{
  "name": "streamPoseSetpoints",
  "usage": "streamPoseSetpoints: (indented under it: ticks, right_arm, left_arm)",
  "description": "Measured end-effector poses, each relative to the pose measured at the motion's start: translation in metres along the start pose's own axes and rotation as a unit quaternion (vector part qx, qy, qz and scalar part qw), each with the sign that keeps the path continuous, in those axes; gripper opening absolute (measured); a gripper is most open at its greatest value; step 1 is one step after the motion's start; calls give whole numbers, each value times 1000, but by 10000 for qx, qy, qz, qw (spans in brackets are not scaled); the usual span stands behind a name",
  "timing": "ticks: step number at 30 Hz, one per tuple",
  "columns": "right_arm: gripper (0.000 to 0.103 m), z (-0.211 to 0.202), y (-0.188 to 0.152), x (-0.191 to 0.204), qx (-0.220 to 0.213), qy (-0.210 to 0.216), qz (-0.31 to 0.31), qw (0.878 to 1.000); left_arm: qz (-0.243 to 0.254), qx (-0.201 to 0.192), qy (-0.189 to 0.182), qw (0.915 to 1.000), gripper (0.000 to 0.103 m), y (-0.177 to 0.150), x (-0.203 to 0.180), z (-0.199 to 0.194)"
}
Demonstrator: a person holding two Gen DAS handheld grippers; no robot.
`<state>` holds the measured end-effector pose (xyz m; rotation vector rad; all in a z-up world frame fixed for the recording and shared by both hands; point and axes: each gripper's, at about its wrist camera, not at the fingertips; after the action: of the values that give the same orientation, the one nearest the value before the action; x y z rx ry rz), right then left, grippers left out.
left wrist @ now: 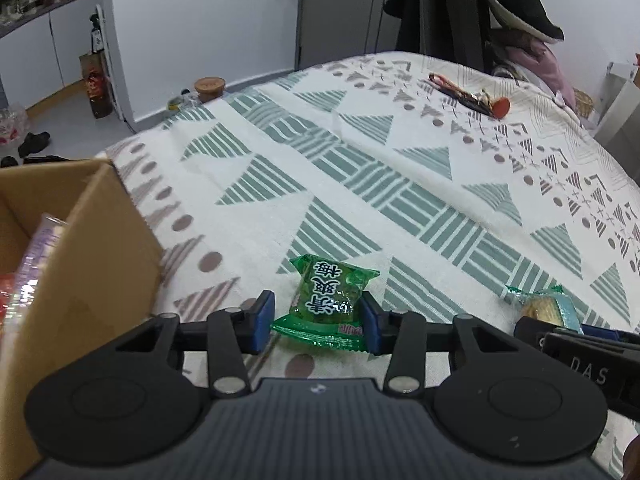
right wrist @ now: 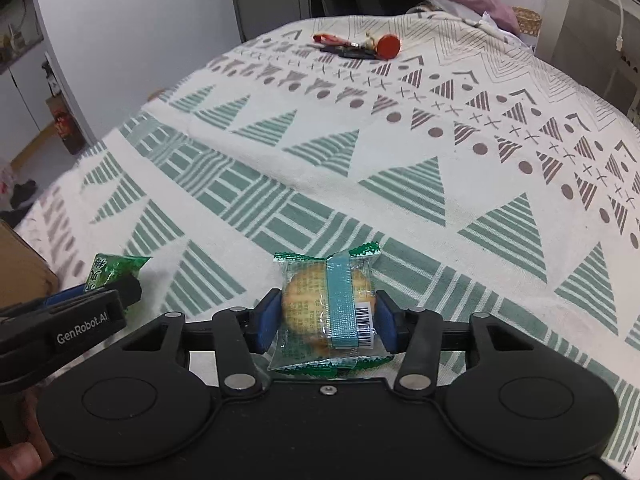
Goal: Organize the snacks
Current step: 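Carry both snacks over the cardboard box and open both tools to drop them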
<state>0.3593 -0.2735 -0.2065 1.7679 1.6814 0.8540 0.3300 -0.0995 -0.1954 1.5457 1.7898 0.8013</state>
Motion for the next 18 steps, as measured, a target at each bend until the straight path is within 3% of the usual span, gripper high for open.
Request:
streamPoseSetpoints:
  ticks: [8,18]
  right_arm:
    - [48,-28,2,-5,-371,-155,65,9992]
    - [48,-74,10,-5,-574,18,268,9980]
  left_arm:
    - [-45,-25,-46,10000,44,5,0,-40]
    - [-59,-132,-134,9998,44,16,6,-97]
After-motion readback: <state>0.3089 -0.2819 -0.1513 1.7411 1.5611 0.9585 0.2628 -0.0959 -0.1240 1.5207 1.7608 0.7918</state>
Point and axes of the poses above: each gripper's, at about its wrist camera, not at the fingertips, and z roughly the way its jaws point, x to its left, y to its top, and after that the axes turned 11 degrees about -x, right-handed
